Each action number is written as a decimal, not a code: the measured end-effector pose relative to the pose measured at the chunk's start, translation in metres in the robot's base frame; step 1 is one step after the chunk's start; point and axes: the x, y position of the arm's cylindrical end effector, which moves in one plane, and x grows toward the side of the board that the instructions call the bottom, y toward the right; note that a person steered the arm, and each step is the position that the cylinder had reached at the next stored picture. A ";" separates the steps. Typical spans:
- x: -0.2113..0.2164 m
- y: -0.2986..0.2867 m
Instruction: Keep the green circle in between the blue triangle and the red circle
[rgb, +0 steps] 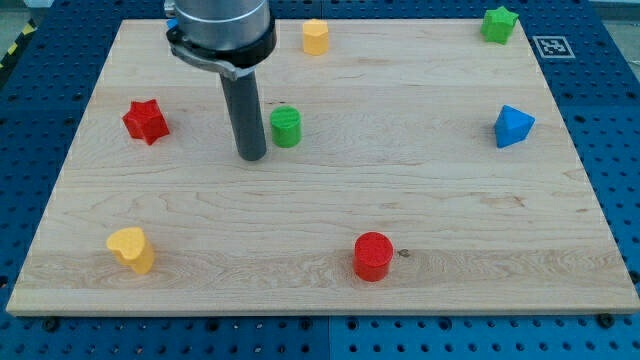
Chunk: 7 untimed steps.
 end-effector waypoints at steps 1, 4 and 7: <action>-0.019 -0.016; -0.050 -0.027; -0.050 0.001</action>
